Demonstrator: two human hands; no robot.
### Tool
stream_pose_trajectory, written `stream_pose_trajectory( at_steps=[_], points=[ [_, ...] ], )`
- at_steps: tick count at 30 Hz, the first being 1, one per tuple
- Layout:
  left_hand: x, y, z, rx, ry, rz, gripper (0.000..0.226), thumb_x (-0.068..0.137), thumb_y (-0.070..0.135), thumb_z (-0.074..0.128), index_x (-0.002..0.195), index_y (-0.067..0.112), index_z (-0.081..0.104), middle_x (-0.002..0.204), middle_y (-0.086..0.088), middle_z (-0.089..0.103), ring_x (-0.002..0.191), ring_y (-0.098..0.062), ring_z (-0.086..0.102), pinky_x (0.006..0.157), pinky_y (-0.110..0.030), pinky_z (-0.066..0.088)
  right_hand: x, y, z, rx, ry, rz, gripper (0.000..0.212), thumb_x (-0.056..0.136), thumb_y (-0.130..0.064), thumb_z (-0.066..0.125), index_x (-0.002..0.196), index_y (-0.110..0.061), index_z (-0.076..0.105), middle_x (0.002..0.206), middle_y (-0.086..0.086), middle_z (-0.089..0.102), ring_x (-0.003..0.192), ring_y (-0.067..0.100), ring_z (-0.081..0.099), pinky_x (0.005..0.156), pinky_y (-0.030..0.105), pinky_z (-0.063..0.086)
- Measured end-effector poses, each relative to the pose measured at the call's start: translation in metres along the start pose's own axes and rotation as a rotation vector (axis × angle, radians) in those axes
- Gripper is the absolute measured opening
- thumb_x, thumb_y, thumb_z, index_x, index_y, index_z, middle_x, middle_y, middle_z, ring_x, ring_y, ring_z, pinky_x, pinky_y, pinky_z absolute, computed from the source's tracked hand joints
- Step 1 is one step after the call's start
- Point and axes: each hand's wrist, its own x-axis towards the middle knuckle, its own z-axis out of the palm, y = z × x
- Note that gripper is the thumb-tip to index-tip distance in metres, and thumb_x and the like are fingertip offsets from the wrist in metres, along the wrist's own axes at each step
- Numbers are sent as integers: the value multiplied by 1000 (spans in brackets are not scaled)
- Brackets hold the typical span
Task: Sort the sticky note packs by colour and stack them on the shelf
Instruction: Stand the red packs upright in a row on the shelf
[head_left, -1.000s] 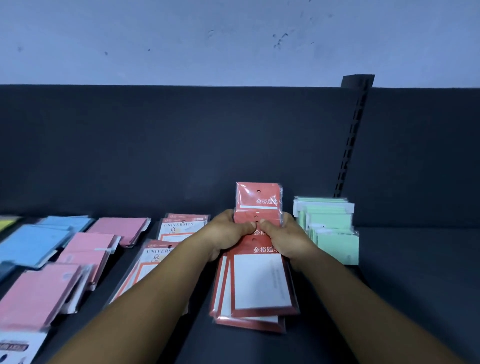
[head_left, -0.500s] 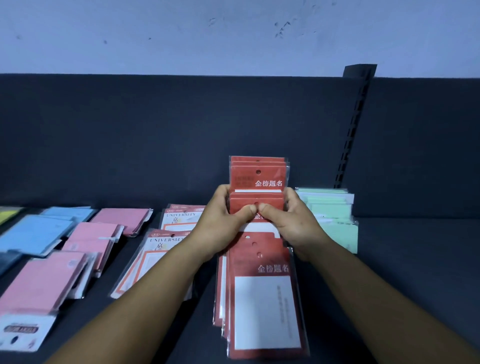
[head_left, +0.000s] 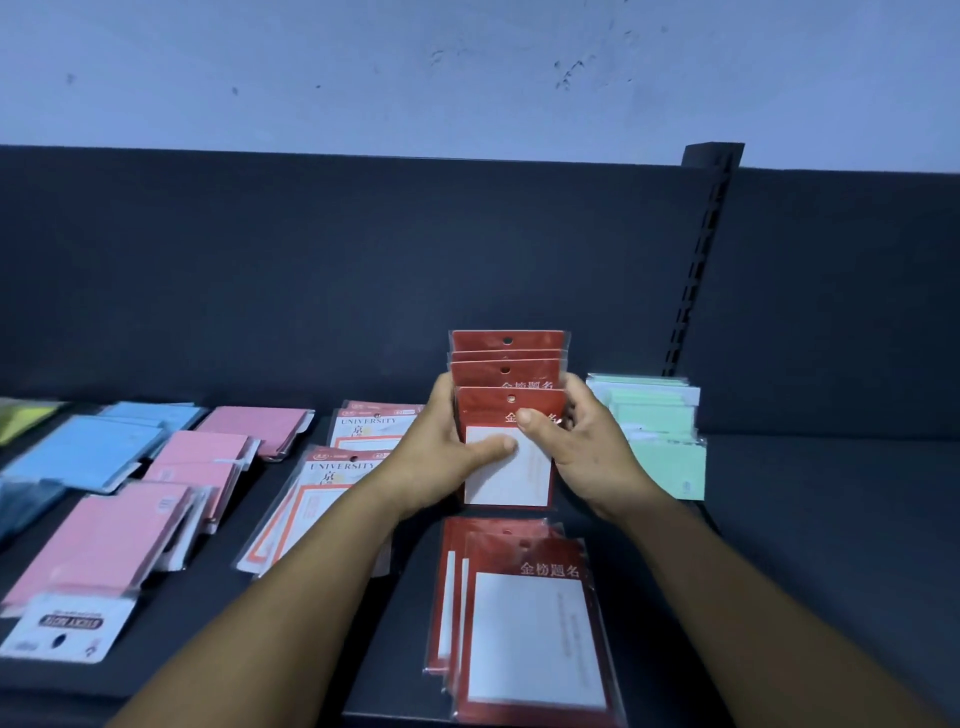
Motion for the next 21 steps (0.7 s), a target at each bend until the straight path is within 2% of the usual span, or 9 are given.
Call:
stream_pose_trajectory(
  at_steps=[3,7,9,11,14,16,18,21],
  points=[
    [-1,-8,-3,101,-11,-69,63,79,14,76,125,29,36,115,10,63,104,-2,62,88,-23,50,2,3,-5,-89,-55,66,30,89,-23,66,117,-30,54,108,-8,70,99,7,68,87,27,54],
    [1,-11,2,169,56,-44,60,80,15,76,122,25,35,111,14,59,101,3,59,90,-19,47,3,15,-9,-102,-97,191,60,83,-21,73,134,-29,42,115,-8,67,105,9,66,95,35,52],
    [4,-11,6,210,97,-52,57,80,18,76,123,23,38,110,15,60,102,-1,60,92,-23,47,4,19,-7,-117,-49,187,65,80,-22,74,135,-31,40,117,-9,66,108,9,64,98,39,50],
    [9,-9,10,231,171,-70,53,81,21,75,123,21,42,111,10,62,103,-8,61,92,-27,48,8,22,-3,-150,38,143,61,76,-32,73,129,-32,46,115,-13,66,108,8,64,99,41,49],
    [13,-4,15,243,209,-67,50,83,21,72,125,20,44,110,10,61,100,-8,60,84,-21,45,11,23,0,-257,119,100,59,67,-50,67,122,-37,52,109,-17,68,105,6,64,97,41,50],
    [14,-4,17,258,178,-97,53,86,18,69,130,18,41,112,9,59,100,-7,57,83,-17,40,10,19,2,-324,109,111,52,77,-41,67,126,-35,50,110,-16,68,105,7,64,98,40,49],
    [14,-5,17,285,128,-174,57,89,14,64,136,16,33,113,8,55,101,-8,54,86,-20,38,9,17,3,-419,88,149,46,88,-29,61,132,-30,47,115,-12,66,107,12,62,98,38,48],
    [19,-6,18,346,113,-243,54,90,11,61,136,13,32,111,5,54,98,-10,52,84,-22,39,11,17,6,-522,100,186,44,91,-21,56,134,-23,44,119,-4,65,108,19,61,94,35,48]
  ],
)
